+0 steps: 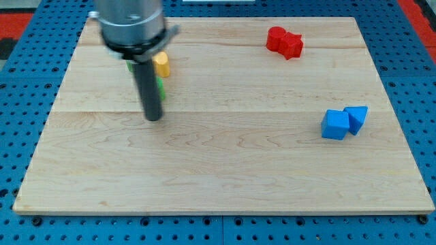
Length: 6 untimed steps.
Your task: Push the green circle into the yellow heart
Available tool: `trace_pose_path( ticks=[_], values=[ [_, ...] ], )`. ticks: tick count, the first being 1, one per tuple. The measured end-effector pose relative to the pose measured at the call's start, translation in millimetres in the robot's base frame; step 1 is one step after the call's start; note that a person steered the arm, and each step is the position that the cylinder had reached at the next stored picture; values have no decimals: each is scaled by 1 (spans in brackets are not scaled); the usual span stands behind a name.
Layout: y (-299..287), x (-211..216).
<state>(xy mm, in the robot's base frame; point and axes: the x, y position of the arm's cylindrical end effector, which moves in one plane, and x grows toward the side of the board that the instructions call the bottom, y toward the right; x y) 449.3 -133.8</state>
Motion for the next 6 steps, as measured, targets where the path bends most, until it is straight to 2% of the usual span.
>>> trace_pose_path(
  ticks=[3,4,5,6],
  values=[
    [40,-59],
    [28,-68],
    [87,-59],
    [137,-96]
  ],
)
